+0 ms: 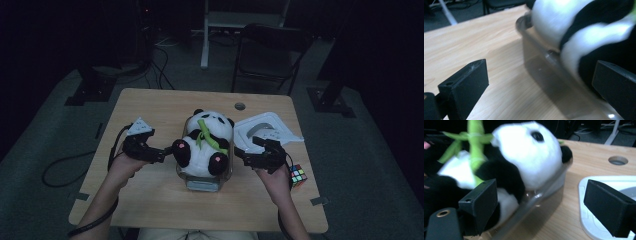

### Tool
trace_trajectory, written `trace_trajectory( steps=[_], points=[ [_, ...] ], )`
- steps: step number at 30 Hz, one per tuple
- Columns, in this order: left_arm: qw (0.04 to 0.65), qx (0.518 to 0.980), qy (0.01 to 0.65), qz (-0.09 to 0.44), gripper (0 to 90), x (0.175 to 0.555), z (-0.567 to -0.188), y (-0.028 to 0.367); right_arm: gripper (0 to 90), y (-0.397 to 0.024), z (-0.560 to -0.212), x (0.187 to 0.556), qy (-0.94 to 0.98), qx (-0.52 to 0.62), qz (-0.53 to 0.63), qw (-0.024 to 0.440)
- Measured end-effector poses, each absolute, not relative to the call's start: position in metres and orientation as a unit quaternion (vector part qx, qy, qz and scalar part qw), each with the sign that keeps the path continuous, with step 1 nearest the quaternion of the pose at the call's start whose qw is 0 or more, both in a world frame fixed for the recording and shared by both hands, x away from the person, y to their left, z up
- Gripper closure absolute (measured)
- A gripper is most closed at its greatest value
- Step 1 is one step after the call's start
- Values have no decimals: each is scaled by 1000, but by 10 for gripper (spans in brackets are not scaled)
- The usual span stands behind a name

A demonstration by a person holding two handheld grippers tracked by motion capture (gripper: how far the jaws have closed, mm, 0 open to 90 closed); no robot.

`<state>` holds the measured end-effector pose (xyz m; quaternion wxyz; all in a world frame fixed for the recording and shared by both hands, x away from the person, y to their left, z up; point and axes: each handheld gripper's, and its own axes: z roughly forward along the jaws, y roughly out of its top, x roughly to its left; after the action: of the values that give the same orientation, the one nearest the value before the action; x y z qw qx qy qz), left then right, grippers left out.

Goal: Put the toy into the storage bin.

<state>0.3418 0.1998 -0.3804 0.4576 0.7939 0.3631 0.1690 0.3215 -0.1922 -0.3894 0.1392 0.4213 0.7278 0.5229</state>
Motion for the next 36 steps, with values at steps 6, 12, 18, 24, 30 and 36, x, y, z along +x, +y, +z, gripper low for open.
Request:
trace_trajectory(
  steps=[6,12,18,24,30,36],
  points=[
    [486,784,337,187,201,326,-356,198,542,-189,-367,305,722,385,554,152],
    [523,777,296,187,521,309,-340,197,834,-181,-354,293,735,346,563,149],
    [511,808,242,168,715,296,-337,182,900,-169,-346,284,756,307,566,117],
    [504,813,245,159,731,298,-340,177,900,-154,-350,279,770,287,561,93],
    [491,826,243,136,762,302,-350,173,900,-143,-367,285,785,291,542,75],
    [468,843,243,104,762,307,-370,165,900,-137,-388,291,800,303,515,58]
  ],
)
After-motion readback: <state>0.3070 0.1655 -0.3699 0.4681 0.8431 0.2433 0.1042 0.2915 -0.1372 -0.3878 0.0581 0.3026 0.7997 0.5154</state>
